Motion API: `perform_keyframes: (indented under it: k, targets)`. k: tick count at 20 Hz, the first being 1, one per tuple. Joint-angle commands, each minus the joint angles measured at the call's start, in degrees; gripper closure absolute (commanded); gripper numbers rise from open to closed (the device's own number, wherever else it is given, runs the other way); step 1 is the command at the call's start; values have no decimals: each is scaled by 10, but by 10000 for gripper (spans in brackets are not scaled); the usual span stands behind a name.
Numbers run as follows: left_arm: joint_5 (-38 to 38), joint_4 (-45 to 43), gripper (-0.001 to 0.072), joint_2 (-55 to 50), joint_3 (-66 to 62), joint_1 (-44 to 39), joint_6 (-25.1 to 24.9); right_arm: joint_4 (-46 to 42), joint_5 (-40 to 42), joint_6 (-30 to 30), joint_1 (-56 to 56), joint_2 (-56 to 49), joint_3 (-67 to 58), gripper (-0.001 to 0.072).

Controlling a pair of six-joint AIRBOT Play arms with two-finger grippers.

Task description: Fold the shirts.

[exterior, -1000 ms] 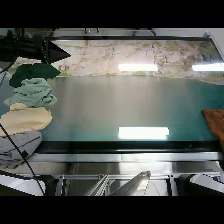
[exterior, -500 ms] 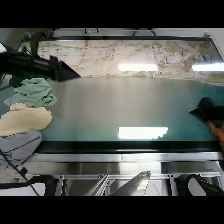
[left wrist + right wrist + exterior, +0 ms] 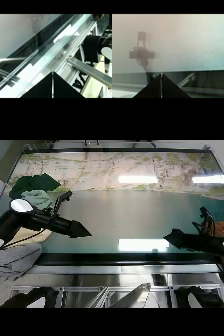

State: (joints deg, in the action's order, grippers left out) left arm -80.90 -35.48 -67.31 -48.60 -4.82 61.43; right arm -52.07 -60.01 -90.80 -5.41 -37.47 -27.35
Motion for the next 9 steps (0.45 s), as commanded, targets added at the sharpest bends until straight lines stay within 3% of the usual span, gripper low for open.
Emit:
perform_keyframes:
  k: [1, 9]
  targets:
    - [5, -5, 707, 24, 31, 18, 3, 20, 2, 2, 6, 3, 5, 691]
    - [1, -5, 707, 23, 38, 37, 3, 20, 2, 2, 6, 3, 5, 691]
